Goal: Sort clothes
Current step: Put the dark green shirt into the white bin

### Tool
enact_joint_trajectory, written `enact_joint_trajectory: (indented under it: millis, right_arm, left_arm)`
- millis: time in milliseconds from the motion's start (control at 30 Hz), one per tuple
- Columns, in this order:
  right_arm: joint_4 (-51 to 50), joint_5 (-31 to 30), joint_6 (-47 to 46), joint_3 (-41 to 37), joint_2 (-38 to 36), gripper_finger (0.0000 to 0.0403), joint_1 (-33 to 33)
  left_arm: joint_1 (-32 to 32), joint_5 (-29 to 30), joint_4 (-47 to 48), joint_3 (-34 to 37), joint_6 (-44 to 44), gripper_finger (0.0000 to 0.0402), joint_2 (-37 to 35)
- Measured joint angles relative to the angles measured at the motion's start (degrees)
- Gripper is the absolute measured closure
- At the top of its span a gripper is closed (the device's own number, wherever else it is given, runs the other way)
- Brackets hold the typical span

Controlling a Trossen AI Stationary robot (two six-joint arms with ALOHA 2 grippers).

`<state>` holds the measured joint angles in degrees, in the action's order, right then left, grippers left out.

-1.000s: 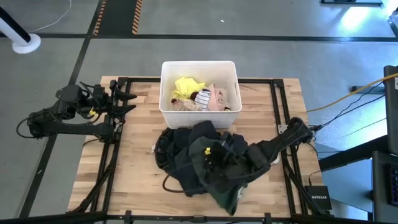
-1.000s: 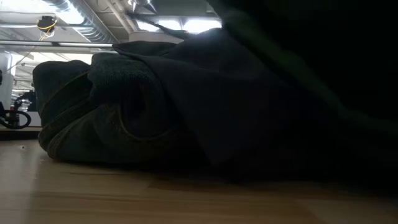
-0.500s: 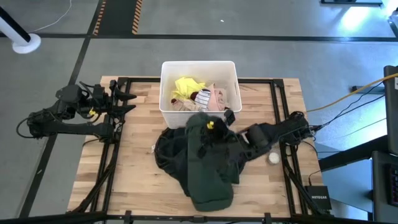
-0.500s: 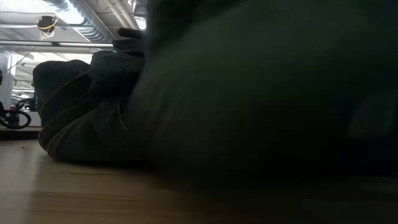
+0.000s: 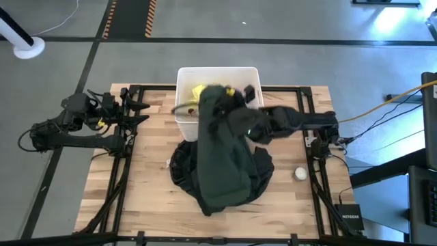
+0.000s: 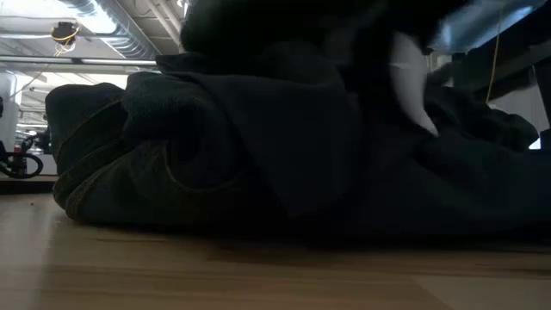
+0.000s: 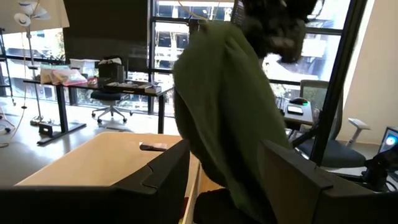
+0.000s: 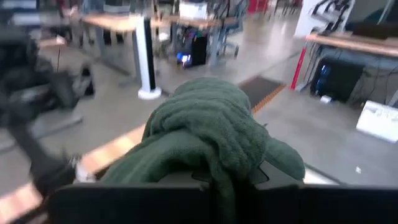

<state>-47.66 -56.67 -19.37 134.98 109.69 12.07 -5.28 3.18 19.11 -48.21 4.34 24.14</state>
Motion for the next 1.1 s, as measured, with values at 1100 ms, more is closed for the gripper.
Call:
enact_joint_trajectory:
  millis: [1100]
  right_arm:
    - [48.8, 7.1, 47.4, 0.0, -4.7, 0.0379, -22.1]
  left_arm:
    - [0.0, 0.0, 2.1, 0.0, -1.4, 0.0219, 0.0]
